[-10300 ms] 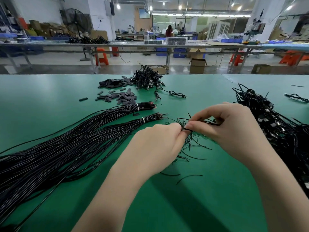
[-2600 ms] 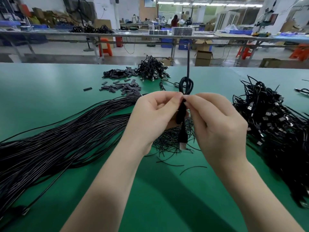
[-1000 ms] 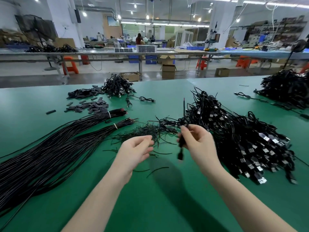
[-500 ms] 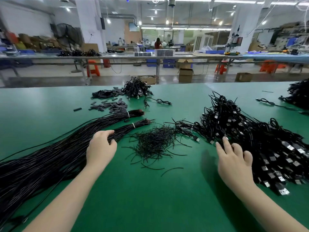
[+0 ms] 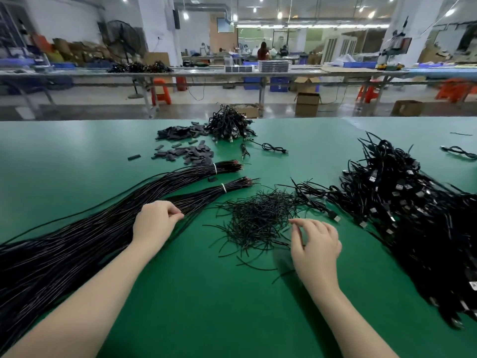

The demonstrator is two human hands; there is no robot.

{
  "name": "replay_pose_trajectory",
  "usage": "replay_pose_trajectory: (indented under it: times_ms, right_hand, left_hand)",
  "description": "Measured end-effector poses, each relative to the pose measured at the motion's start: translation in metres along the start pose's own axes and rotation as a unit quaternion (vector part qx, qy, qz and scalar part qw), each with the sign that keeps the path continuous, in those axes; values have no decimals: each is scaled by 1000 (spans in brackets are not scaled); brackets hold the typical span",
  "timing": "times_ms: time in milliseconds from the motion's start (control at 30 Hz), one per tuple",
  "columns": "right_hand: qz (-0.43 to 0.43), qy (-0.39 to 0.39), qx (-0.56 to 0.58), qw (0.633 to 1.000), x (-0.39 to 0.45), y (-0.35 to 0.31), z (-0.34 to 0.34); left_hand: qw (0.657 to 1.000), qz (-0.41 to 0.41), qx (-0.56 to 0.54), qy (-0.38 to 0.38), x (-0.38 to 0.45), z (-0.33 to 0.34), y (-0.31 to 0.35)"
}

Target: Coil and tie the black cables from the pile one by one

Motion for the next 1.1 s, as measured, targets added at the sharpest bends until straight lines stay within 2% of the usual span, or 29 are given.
replay_pose_trajectory:
  times_ms: [133, 200, 267, 400, 467, 567, 633, 700, 800, 933, 1000, 1100]
  right_hand:
    - [6, 4, 22, 1000, 2, 3, 0]
    - [14, 0, 28, 1000, 1, 2, -1]
    - [10, 10, 39, 999, -1, -4, -6]
    - [-125, 43, 112, 985, -8, -50, -25]
    - [-170, -20, 184, 968, -14, -89, -29]
    - [-245, -157, 225, 930, -20, -159, -23]
    - [-296, -229, 202, 905, -21, -200, -19]
    - [-346, -256, 132, 893, -17, -227, -22]
    - [-392, -186, 54, 899, 5, -242, -45]
    - [-336, -31, 78, 938, 59, -235, -108]
    - [-286, 48, 80, 954, 78, -220, -137]
    - [-230, 138, 38, 963, 96, -178, -167]
  left_hand:
    - [995, -27, -71, 59, 8, -16, -2]
    - [981, -50, -116, 146, 4, -34, -2]
    - [963, -35, -131, 234, -7, -55, 8]
    - [921, 32, -191, 336, -31, -96, 30]
    - [907, 92, -208, 355, -42, -115, 38]
    - [914, 189, -175, 315, -66, -122, 56]
    - [919, 215, -164, 286, -82, -121, 60]
    - [930, 224, -176, 231, -91, -120, 54]
    - [949, 223, -204, 88, -95, -115, 22]
    - [970, 188, -142, -58, -105, -111, -47]
    - [976, 150, -120, -100, -109, -118, -80]
    - [977, 102, -143, -123, -111, -135, -110]
Point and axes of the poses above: each hand's wrist, its own x-axis towards the middle knuckle, its own z-axis out of the palm, y = z × x, the point moved 5 cm from there along x, towards the middle knuckle, and after that the axes turned 4 degrees about y, right-handed, at the moved point
